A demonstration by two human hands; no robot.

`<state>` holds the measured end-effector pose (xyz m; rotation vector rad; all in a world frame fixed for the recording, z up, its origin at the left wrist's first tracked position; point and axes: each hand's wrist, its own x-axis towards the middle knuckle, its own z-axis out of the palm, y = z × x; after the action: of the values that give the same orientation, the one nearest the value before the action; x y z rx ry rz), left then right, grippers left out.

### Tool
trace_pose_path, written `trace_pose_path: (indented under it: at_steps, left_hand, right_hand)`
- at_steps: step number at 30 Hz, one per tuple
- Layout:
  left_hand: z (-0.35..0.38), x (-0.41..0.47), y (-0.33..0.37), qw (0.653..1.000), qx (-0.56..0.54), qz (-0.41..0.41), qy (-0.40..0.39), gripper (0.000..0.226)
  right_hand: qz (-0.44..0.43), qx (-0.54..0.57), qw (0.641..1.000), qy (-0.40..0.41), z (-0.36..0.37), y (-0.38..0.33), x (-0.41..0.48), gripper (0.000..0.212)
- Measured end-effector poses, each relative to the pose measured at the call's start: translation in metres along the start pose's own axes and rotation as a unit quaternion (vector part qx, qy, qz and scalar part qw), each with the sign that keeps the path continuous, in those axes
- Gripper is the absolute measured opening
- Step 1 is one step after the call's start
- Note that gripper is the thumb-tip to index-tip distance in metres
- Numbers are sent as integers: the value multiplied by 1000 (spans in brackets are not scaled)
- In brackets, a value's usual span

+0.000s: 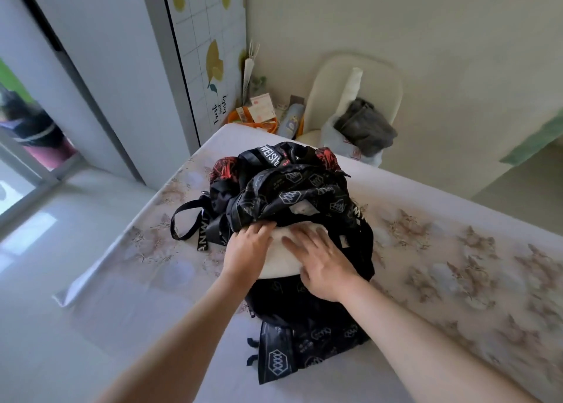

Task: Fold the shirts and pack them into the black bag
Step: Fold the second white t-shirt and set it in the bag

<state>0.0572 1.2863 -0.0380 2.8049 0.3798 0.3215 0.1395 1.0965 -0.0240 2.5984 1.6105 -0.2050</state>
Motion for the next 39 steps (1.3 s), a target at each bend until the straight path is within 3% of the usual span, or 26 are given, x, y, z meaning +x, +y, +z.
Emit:
trace_pose_path:
  at_steps: [2,4,8,12,14,16,17,19,21,23,29,33,35,39]
  left_hand:
    - [3,-13,-3,995,41,74,50,39]
    - [6,-28,-6,989,54,133,33,41]
    - [14,-40,-16,982,128,103,-96,87]
    - [-1,-16,-9,981,118,62,-142,80]
    - [-19,-4,3,988,74,108,-86,55]
    - [-35,2,12,974,37,213,65,31]
    - [-39,6,14,964,39,233,120,29]
    - [-44,23,12,968,85,189,142,43]
    - [-46,45,5,982,134,120,50,72]
    - [-48,64,-1,989,122,77,-36,81]
    - [-77,107,-15,997,-23,40,-59,41]
    - [-93,112,-25,998,-50,18,-44,32]
    - [-96,111,-27,997,-71,11,-28,32]
    - [-91,103,-27,997,-66,28,-42,33]
  right_hand:
    - [14,24,999,-33,4,1,10,96]
    - [22,15,998,-54,3,5,21,106]
    - [59,-60,996,-41,-1,3,37,108]
    - [84,-96,992,-17,15,-6,38,103]
    - [77,-73,994,-2,21,-1,37,98]
    - [76,-70,995,7,21,1,39,96]
    - [74,-74,994,8,21,-1,41,94]
    - [77,-70,995,7,20,-9,44,94]
    - [83,-56,995,8,18,-21,48,98]
    - [81,-62,995,-7,15,-31,52,101]
    - [85,-90,992,-30,13,-32,71,89]
    - [79,-49,991,93,5,-35,95,51]
    - [72,-27,993,85,5,-39,103,60]
    - [51,-29,997,-48,14,-46,98,91]
